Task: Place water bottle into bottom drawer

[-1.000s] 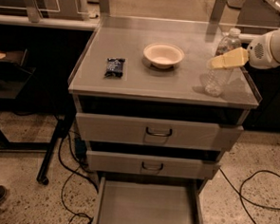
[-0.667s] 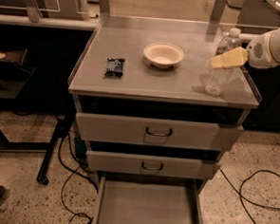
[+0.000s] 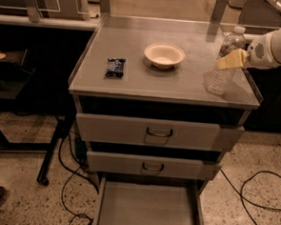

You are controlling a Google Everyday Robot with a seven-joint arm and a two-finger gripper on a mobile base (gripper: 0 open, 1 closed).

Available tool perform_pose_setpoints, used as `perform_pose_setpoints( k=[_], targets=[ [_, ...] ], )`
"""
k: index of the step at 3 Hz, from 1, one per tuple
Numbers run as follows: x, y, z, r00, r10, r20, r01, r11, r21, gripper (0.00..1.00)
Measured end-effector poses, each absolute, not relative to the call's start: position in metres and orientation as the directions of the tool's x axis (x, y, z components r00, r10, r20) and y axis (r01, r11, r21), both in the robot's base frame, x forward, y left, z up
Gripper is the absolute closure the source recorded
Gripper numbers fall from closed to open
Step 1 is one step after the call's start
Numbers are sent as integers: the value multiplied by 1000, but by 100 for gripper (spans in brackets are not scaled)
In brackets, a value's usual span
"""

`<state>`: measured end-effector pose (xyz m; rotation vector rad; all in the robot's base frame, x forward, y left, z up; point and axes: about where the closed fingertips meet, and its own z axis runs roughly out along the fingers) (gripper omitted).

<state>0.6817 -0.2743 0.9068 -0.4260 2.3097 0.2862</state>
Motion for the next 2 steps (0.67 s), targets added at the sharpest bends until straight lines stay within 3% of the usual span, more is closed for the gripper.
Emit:
perform_pose_setpoints(
  k=[2],
  targets=[
    [682, -274, 907, -659, -217, -721, -386, 919, 76, 88]
  ],
)
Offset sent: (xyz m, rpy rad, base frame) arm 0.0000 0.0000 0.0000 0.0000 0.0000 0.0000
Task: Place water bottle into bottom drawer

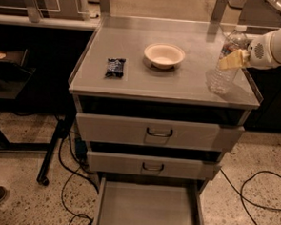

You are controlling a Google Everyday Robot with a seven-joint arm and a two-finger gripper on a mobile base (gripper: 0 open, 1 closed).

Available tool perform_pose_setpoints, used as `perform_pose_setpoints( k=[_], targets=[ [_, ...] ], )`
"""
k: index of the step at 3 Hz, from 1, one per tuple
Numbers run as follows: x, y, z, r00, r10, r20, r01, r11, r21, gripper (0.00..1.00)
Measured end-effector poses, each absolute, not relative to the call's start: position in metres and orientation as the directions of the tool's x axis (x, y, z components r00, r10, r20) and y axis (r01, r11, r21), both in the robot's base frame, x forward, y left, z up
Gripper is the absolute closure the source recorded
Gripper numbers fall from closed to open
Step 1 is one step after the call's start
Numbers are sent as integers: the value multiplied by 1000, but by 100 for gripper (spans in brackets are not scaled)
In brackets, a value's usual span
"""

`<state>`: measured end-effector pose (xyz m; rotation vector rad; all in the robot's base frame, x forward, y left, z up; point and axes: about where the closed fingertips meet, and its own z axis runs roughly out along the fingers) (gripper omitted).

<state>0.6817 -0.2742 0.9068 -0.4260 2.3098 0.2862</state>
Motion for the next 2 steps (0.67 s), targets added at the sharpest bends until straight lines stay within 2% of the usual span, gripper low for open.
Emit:
perform_pose_setpoints(
  k=[1, 2],
  targets=[
    [682, -274, 907, -659, -217, -721, -386, 919, 76, 100],
    [679, -272, 909, -655, -228, -720, -400, 913, 75, 100]
  ],
)
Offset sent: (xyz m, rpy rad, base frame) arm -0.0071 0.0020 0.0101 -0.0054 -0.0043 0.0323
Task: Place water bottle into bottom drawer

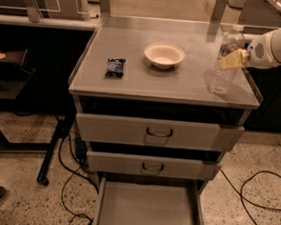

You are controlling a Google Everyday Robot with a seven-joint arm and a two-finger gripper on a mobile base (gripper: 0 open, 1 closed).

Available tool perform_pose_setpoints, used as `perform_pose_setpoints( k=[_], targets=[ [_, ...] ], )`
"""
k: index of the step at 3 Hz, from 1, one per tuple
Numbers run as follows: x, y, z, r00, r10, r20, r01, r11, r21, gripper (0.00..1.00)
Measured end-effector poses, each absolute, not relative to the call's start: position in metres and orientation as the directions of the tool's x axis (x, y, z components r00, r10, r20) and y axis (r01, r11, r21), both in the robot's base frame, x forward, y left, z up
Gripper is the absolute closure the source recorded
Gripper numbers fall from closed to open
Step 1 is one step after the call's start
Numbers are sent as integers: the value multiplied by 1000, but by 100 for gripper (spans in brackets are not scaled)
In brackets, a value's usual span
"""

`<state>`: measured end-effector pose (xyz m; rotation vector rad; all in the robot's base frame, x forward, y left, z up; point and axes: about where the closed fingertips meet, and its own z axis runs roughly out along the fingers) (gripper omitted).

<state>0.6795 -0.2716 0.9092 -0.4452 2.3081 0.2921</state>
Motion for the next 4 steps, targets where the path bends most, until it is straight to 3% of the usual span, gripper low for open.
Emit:
perform_pose_setpoints(
  k=[1, 2, 4],
  targets=[
    [664, -277, 923, -644, -235, -728, -402, 913, 61, 100],
    [603, -298, 945, -663, -181, -727, -351, 932, 87, 100],
    [611, -300, 950, -647, -169, -743, -345, 934, 87, 100]
  ],
)
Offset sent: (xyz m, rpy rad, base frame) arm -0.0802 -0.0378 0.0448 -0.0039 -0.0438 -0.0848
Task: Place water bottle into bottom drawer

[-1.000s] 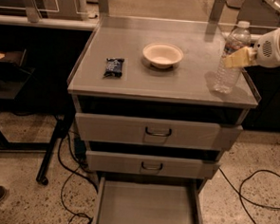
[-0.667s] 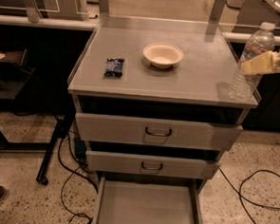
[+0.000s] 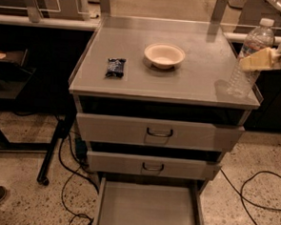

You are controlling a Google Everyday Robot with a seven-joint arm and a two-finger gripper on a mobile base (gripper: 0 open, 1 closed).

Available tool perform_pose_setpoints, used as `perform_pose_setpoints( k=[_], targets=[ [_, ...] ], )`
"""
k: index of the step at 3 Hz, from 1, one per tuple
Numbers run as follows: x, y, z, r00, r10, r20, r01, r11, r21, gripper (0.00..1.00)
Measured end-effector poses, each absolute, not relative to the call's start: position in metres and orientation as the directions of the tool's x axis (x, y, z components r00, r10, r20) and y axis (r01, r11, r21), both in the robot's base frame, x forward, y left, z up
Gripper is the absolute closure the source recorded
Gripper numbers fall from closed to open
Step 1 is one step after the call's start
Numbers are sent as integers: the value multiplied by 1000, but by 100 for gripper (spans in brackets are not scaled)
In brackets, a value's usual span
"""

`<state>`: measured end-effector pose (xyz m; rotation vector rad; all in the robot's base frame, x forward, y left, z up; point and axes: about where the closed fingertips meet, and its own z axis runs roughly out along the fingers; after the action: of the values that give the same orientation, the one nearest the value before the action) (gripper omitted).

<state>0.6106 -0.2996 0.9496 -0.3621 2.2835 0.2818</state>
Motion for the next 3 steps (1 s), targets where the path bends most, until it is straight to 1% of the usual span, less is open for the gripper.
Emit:
perform_pose_setpoints(
  k=[1, 3],
  targets=[
    [584, -309, 955, -653, -144, -744, -326, 940, 103, 100],
    [496, -321, 935, -731, -114, -673, -286, 947, 150, 100]
  ],
)
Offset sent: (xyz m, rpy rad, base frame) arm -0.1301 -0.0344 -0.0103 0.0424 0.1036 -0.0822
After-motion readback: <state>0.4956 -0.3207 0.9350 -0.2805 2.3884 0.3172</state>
